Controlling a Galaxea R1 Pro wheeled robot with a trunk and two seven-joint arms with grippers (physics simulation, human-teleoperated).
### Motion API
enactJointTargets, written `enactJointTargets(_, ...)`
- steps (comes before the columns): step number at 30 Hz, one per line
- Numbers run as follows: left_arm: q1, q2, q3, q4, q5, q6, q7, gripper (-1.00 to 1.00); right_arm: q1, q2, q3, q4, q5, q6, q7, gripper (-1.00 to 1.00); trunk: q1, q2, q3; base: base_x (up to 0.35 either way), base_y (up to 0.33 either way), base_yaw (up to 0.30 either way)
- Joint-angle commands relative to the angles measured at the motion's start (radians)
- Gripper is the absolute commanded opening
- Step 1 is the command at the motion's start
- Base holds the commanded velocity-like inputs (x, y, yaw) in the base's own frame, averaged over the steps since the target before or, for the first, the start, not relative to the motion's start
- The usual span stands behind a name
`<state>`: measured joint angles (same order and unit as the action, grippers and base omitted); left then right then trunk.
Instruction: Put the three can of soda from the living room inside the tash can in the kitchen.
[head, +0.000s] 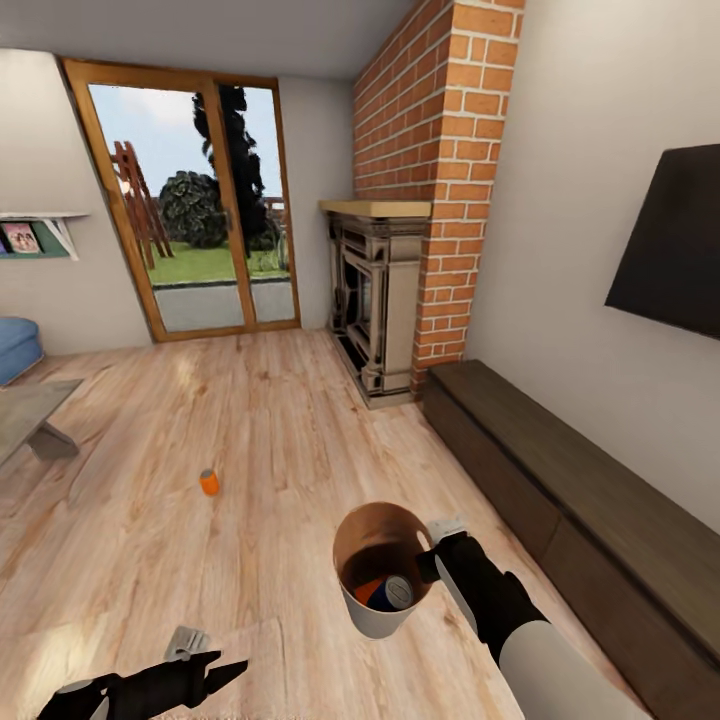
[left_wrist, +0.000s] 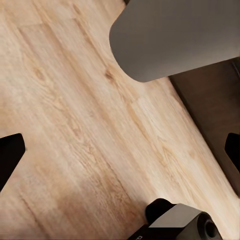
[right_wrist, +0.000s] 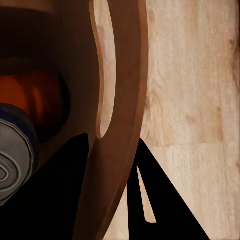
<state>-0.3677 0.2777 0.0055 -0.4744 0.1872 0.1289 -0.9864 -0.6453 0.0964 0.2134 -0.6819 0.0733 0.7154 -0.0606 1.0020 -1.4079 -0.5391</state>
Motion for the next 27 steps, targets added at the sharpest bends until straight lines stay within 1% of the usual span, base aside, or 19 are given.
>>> enactJointTargets(1, 0.000, 0.000, 0.000, 0.000, 0.000, 0.000, 0.000, 1.00, -0.001, 0.000, 0.000, -0.001, -0.008, -0.001, 0.001, -1.00, 0.000, 0.000, 0.000, 0.000, 0.000, 0.291)
enactJointTargets(27, 0.000, 0.000, -0.001, 0.000, 0.000, 0.000, 0.000, 1.00, -0.001, 0.000, 0.000, -0.001, -0.007, -0.001, 0.001, -1.00, 0.000, 0.000, 0.000, 0.000, 0.000, 0.292)
